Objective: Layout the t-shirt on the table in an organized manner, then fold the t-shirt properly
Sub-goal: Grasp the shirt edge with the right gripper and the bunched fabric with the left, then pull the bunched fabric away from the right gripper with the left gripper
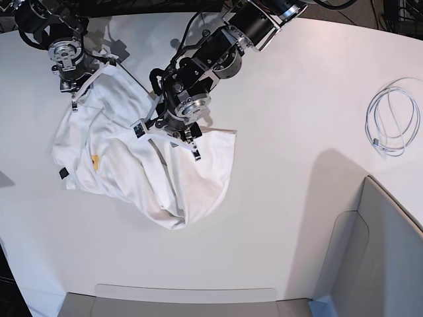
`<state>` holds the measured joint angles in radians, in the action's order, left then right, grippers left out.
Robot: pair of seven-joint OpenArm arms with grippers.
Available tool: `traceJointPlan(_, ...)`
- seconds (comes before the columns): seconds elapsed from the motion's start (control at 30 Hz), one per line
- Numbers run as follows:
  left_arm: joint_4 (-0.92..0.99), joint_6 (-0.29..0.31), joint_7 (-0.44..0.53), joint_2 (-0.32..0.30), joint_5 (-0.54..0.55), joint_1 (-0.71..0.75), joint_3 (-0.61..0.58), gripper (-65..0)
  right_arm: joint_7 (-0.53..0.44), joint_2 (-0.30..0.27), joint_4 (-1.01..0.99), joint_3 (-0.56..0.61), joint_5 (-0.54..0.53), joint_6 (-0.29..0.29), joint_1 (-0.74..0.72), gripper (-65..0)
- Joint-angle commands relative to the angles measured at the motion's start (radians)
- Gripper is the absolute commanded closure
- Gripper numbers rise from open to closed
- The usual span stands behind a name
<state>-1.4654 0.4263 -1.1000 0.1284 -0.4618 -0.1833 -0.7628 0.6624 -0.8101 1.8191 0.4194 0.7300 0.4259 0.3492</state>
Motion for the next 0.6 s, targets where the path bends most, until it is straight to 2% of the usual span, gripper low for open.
traceJointPlan(0.0,-0.014,-0.007,0.002,0.015,-0.004,-0.022,0.002,-17.8,-0.088,0.002,-0.009,0.016,-0.129,0.07,0.034,0.0)
traceJointPlan(0.13,0.018,-0.007,0.007,0.014,-0.004,-0.025,0.002,-17.8,-0.088,0.002,-0.009,0.014,-0.129,0.07,0.043,0.0)
traceJointPlan(0.4,0.09,-0.007,0.036,0.014,-0.004,-0.02,0.076,-16.9,-0.088,0.002,-0.009,0.014,-0.129,0.07,0.043,0.0)
traceJointPlan(0.47,0.088,-0.007,0.033,0.014,-0.004,-0.023,0.076,-10.9,-0.088,0.002,-0.011,0.014,-0.129,0.07,0.043,0.0)
traceJointPlan(0.53,0.059,-0.007,0.033,0.012,-0.004,-0.022,0.076,-0.8,-0.088,0.002,-0.011,0.014,-0.129,0.07,0.041,0.0)
traceJointPlan(0.57,0.039,-0.007,0.033,0.012,-0.004,-0.02,0.078,0.0,-0.088,0.002,-0.011,0.014,-0.129,0.07,0.041,0.0)
